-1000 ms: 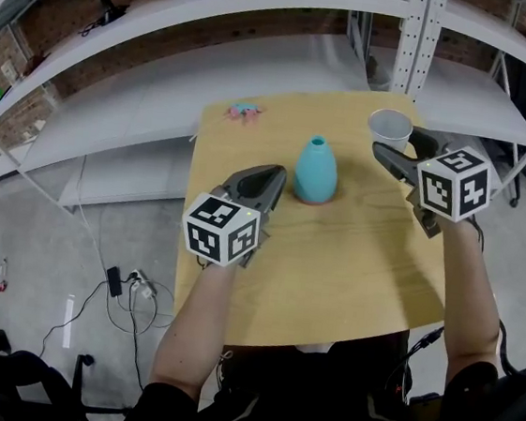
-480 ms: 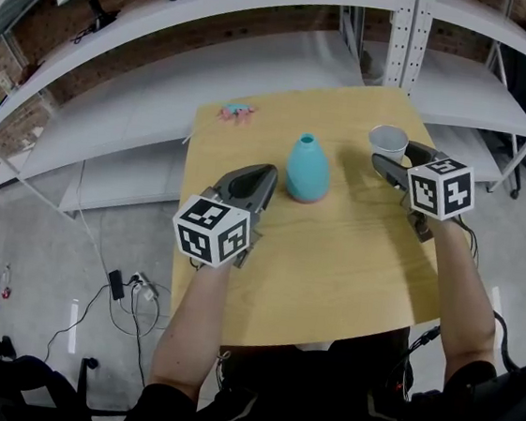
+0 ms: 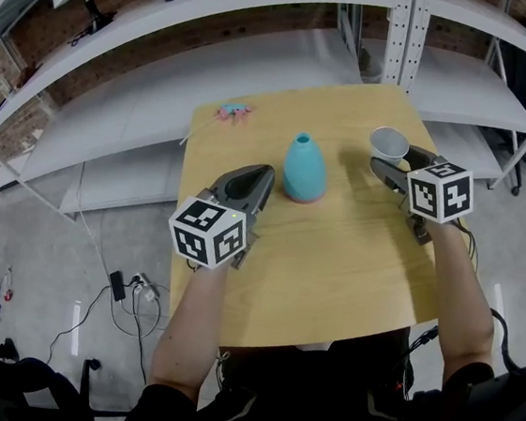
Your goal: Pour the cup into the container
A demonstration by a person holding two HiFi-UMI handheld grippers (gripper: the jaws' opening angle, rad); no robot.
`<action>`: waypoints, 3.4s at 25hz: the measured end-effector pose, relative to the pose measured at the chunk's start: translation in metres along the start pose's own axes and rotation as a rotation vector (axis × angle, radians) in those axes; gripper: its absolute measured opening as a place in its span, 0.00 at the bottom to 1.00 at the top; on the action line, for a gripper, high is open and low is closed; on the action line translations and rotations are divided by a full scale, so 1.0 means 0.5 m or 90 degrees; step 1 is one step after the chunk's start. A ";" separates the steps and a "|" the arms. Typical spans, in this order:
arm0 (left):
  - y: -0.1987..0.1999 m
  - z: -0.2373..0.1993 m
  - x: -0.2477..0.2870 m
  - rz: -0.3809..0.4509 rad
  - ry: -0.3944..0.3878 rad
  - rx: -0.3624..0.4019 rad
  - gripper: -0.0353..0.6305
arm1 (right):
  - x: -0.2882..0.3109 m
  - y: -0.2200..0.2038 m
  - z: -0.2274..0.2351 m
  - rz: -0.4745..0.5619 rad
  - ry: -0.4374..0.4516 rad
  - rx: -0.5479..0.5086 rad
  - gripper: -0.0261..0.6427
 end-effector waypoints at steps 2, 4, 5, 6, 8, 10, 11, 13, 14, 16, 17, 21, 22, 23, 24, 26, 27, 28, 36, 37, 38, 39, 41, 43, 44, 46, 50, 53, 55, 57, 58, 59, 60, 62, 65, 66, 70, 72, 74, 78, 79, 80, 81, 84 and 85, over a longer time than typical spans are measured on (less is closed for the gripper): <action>0.000 0.001 -0.001 0.000 0.000 -0.001 0.06 | -0.001 -0.001 0.000 0.000 0.002 0.001 0.47; 0.001 0.001 -0.001 0.000 0.000 0.000 0.06 | -0.002 -0.002 0.001 0.001 0.000 0.008 0.47; 0.001 0.002 -0.001 0.001 0.000 0.000 0.06 | -0.003 -0.003 0.002 0.001 -0.003 0.010 0.47; 0.001 0.002 -0.001 0.001 0.000 0.000 0.06 | -0.004 -0.003 0.002 0.003 -0.007 0.010 0.47; 0.002 0.002 -0.001 0.002 0.001 0.000 0.06 | -0.007 -0.004 0.001 0.007 -0.015 0.007 0.48; 0.002 0.001 -0.002 0.003 0.002 0.000 0.06 | -0.010 -0.004 -0.002 0.014 -0.015 0.008 0.49; 0.002 0.001 -0.002 0.003 0.002 0.000 0.06 | -0.013 -0.004 -0.004 0.016 -0.016 0.009 0.49; 0.001 0.000 0.000 0.002 0.003 -0.001 0.06 | -0.022 -0.001 -0.008 0.022 -0.022 0.010 0.50; 0.001 0.000 0.000 0.002 0.003 -0.001 0.06 | -0.029 0.001 -0.011 0.027 -0.025 0.011 0.50; 0.001 0.000 -0.001 0.000 0.003 -0.001 0.06 | -0.045 0.006 -0.020 0.036 -0.026 0.012 0.50; 0.002 0.000 -0.001 0.000 0.003 -0.001 0.06 | -0.053 0.008 -0.025 0.042 -0.024 0.012 0.50; 0.003 0.000 -0.001 0.004 0.000 -0.007 0.06 | -0.087 0.016 -0.049 0.069 -0.023 0.009 0.50; 0.004 -0.002 -0.005 0.006 0.003 -0.011 0.06 | -0.095 0.017 -0.056 0.077 -0.025 0.007 0.50; 0.007 -0.004 -0.011 0.010 0.009 -0.014 0.06 | -0.104 0.017 -0.062 0.085 -0.028 0.005 0.50; 0.012 -0.005 -0.019 0.017 0.014 -0.015 0.06 | -0.112 0.017 -0.068 0.093 -0.031 0.003 0.50; 0.031 -0.005 -0.041 0.033 0.024 -0.014 0.06 | -0.126 0.016 -0.079 0.106 -0.033 -0.001 0.50; 0.044 -0.003 -0.054 0.042 0.026 -0.011 0.06 | -0.131 0.016 -0.085 0.110 -0.033 -0.004 0.50; 0.057 0.001 -0.066 0.049 0.028 -0.004 0.06 | -0.137 0.015 -0.092 0.113 -0.033 -0.007 0.50; 0.095 0.076 -0.161 0.099 0.030 0.022 0.06 | -0.186 0.007 -0.145 0.163 -0.021 -0.014 0.27; 0.092 0.085 -0.169 0.101 0.033 0.020 0.06 | -0.193 0.003 -0.149 0.170 -0.027 -0.010 0.21; 0.089 0.094 -0.176 0.102 0.036 0.019 0.06 | -0.201 -0.001 -0.152 0.178 -0.033 -0.006 0.12; 0.086 0.103 -0.184 0.105 0.038 0.017 0.06 | -0.209 -0.006 -0.156 0.185 -0.036 -0.002 0.06; 0.082 0.118 -0.203 0.112 0.044 0.013 0.06 | -0.222 -0.014 -0.167 0.192 -0.038 0.003 0.04; 0.081 0.131 -0.220 0.117 0.048 0.003 0.06 | -0.234 -0.020 -0.179 0.192 -0.040 -0.003 0.04; 0.081 0.138 -0.227 0.119 0.049 -0.002 0.06 | -0.241 -0.021 -0.185 0.193 -0.041 -0.005 0.04; 0.078 0.153 -0.240 0.120 0.050 -0.006 0.06 | -0.255 -0.027 -0.197 0.198 -0.041 -0.001 0.04; 0.073 0.195 -0.273 0.127 0.050 -0.008 0.06 | -0.289 -0.043 -0.229 0.205 -0.038 0.006 0.04; 0.064 0.228 -0.297 0.127 0.046 -0.011 0.06 | -0.314 -0.058 -0.256 0.211 -0.035 0.008 0.04; 0.047 0.257 -0.318 0.122 0.043 -0.014 0.06 | -0.337 -0.077 -0.275 0.214 -0.032 0.015 0.04; 0.027 0.292 -0.343 0.114 0.041 -0.018 0.06 | -0.367 -0.103 -0.298 0.209 -0.030 0.019 0.04; 0.018 0.310 -0.359 0.112 0.042 -0.020 0.06 | -0.382 -0.116 -0.312 0.206 -0.028 0.020 0.04; 0.011 0.328 -0.377 0.110 0.044 -0.022 0.06 | -0.398 -0.128 -0.327 0.204 -0.024 0.020 0.04; 0.005 0.346 -0.395 0.110 0.045 -0.023 0.06 | -0.414 -0.139 -0.343 0.203 -0.020 0.019 0.04; -0.003 0.385 -0.433 0.111 0.044 -0.021 0.06 | -0.448 -0.155 -0.375 0.203 -0.013 0.014 0.04; -0.013 0.444 -0.492 0.110 0.041 -0.017 0.06 | -0.498 -0.175 -0.423 0.203 -0.008 0.000 0.04; -0.018 0.463 -0.514 0.110 0.041 -0.017 0.06 | -0.515 -0.183 -0.439 0.202 -0.005 -0.003 0.04; -0.037 0.544 -0.601 0.113 0.049 -0.018 0.06 | -0.591 -0.221 -0.507 0.198 0.020 -0.017 0.04; -0.044 0.584 -0.640 0.116 0.059 -0.021 0.06 | -0.631 -0.240 -0.538 0.195 0.032 -0.027 0.04; -0.049 0.624 -0.675 0.115 0.066 -0.023 0.06 | -0.671 -0.256 -0.564 0.194 0.042 -0.030 0.04; -0.051 0.705 -0.736 0.114 0.074 -0.021 0.06 | -0.748 -0.283 -0.604 0.198 0.056 -0.039 0.04; -0.050 0.728 -0.752 0.116 0.076 -0.020 0.06 | -0.767 -0.291 -0.613 0.196 0.061 -0.041 0.04; -0.050 0.753 -0.770 0.117 0.077 -0.020 0.06 | -0.787 -0.302 -0.624 0.193 0.066 -0.042 0.04; -0.050 0.777 -0.789 0.117 0.077 -0.019 0.06 | -0.807 -0.313 -0.636 0.191 0.071 -0.042 0.04; -0.056 0.834 -0.844 0.114 0.080 -0.013 0.06 | -0.866 -0.331 -0.674 0.196 0.078 -0.048 0.04; -0.058 0.848 -0.859 0.112 0.081 -0.013 0.06 | -0.884 -0.335 -0.687 0.198 0.078 -0.051 0.04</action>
Point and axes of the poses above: the fingertips, and each gripper's own axes: x forward along the fingers, z to its right, y out of its top, the point moved 9 cm from there along -x, backward along the fingers, and after that the axes turned 12 degrees about y, right-handed, at the moved point
